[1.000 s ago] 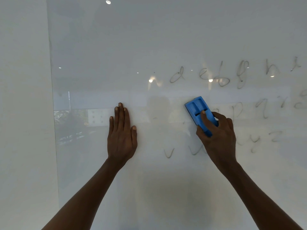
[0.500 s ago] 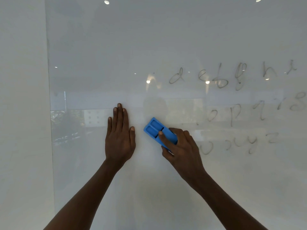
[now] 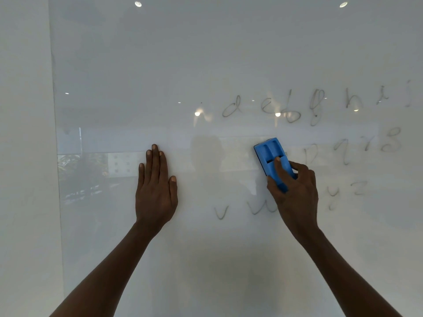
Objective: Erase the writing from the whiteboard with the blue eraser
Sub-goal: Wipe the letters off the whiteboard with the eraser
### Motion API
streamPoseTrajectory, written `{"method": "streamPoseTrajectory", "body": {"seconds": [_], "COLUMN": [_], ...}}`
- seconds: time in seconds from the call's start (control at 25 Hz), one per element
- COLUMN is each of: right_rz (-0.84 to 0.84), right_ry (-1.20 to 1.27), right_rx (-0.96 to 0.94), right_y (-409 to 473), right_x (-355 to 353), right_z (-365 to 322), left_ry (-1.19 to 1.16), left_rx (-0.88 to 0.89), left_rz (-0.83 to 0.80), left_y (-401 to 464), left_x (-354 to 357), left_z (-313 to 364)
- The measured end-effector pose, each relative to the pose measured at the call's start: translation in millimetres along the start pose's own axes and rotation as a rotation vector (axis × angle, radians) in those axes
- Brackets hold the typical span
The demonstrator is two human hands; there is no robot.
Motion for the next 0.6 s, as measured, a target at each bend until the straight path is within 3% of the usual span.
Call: {"method": "streamPoseTrajectory", "body": {"seconds": [0.28,0.6], "right_rz": [0.041,-0.119], "right_ry": [0.072,0.0], "right_rx": [0.009,-0.376], "right_y": [4.6,-37.2], "right_x": [12.7,35.4], "right_z": [-33.1,-85.4], "left_ry": [0.005,-0.028], "left_rx": [0.003,-0.031], "left_rz": [0.019,0.0], "left_y": [0.4,-5.7], "left_x": [-1.8,-0.4], "left_z": [2.7,3.8]}}
Point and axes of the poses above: each hand's wrist, its own y-axis towards the middle knuckle, its own x-axis out of the palm, z = x × y, the point moved 6 cm from there along y, towards the middle knuckle, and after that the axes turned 8 degrees about x, right-handed, at the moved point
